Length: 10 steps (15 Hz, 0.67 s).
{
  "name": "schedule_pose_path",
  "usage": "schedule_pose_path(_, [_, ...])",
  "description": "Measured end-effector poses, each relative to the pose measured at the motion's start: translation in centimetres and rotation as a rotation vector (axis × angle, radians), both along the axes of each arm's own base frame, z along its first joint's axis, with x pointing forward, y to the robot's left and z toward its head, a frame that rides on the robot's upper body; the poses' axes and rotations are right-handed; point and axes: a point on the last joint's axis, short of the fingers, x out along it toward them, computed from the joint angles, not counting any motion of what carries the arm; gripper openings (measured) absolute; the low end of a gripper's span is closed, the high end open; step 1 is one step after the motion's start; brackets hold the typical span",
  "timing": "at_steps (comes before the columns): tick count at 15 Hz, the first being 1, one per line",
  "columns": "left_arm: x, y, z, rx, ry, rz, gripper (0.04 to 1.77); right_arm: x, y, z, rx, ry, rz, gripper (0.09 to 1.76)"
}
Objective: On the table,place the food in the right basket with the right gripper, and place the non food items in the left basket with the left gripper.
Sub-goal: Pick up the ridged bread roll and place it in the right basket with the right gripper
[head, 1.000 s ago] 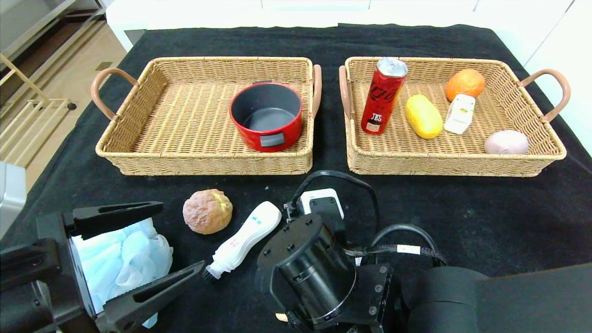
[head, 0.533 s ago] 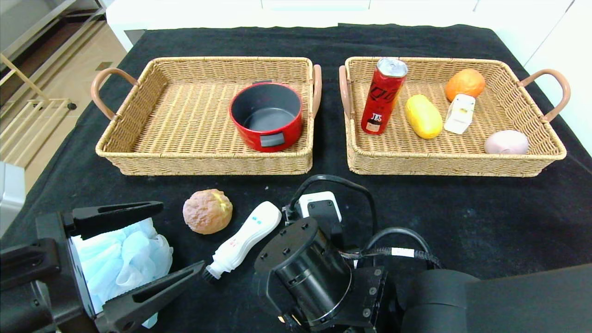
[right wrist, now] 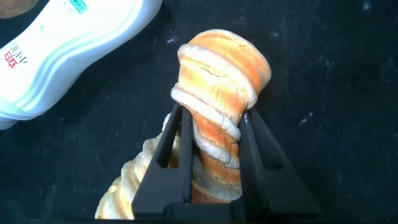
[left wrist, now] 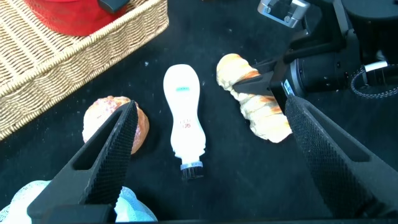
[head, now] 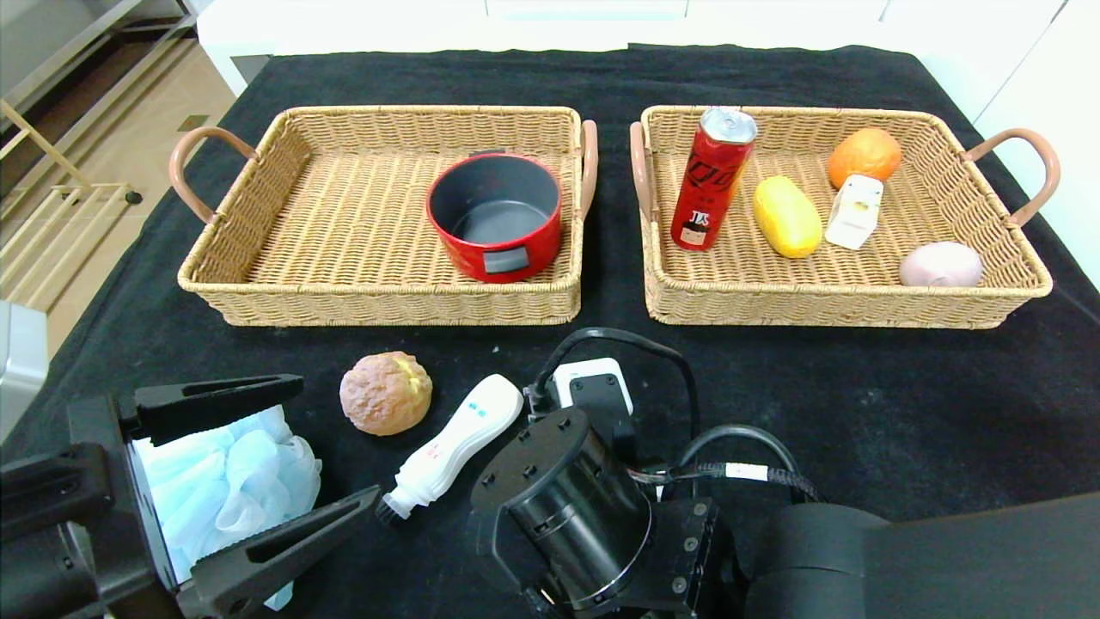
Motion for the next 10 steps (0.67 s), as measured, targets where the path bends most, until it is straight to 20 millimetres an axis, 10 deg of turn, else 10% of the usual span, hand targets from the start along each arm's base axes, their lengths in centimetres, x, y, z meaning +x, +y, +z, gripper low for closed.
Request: schedule_pose_path(10, [0.07,-0.03,-0.02,-0.001,0.004,0.0,1.72,-0.12,-0.11,0.21,-0.002,0.0,0.003,0.44])
